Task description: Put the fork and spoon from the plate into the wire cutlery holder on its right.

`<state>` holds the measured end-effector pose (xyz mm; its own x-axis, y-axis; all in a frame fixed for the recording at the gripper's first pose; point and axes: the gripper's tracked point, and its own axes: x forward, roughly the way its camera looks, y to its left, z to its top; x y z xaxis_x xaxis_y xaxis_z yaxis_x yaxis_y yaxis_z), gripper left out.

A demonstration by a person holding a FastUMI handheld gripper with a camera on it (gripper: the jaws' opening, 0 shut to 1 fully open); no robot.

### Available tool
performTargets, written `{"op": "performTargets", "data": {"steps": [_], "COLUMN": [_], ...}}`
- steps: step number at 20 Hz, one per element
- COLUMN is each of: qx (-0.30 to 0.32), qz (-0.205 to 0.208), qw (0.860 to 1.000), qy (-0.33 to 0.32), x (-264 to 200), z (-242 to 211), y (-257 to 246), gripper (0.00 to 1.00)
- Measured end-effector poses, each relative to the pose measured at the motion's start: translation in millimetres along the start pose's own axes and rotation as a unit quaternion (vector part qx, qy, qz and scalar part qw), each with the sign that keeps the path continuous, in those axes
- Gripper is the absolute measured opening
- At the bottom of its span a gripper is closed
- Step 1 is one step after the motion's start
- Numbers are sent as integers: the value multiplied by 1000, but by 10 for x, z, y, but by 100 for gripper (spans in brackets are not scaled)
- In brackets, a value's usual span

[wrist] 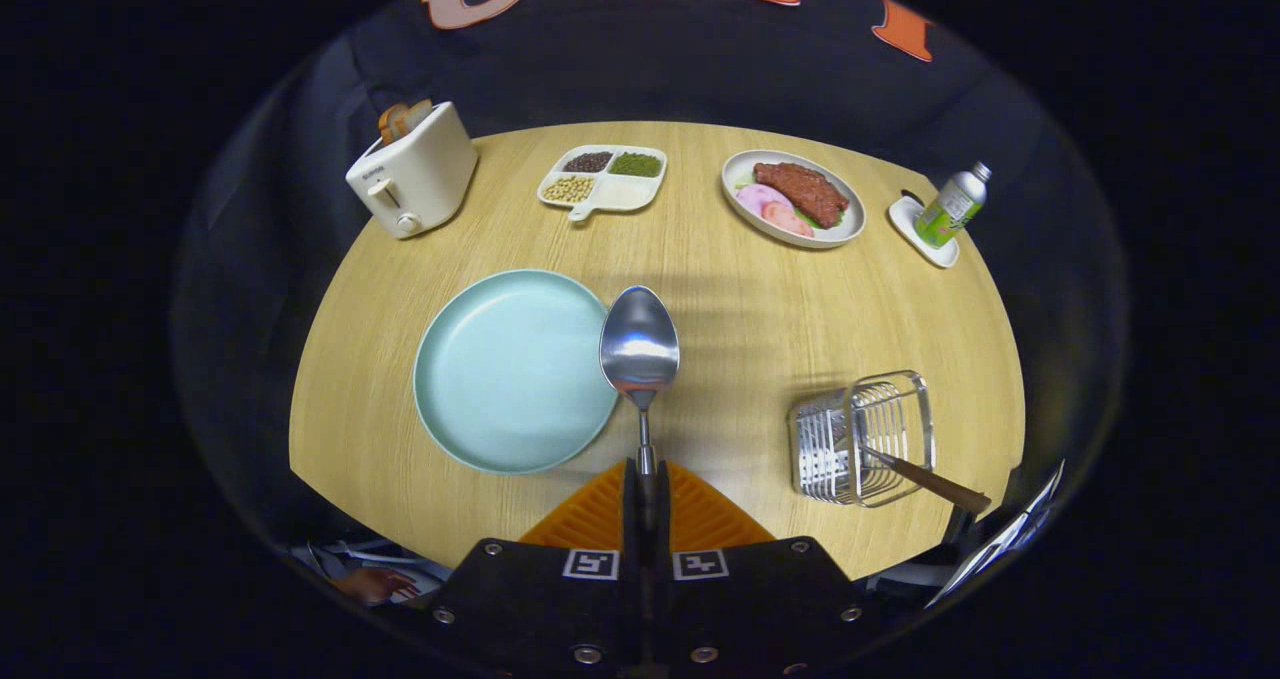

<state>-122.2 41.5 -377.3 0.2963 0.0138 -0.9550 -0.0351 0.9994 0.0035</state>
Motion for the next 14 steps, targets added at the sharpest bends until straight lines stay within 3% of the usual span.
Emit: {"op": "performTargets", "data": {"steps": [9,14], "qx": [61,35], "qz": [-28,-52], "qw": [998,996], "qy": [16,59], "x": [-230,-216], "z": [-260,-466], "y": [-806,-1197], "gripper": [5,5]}}
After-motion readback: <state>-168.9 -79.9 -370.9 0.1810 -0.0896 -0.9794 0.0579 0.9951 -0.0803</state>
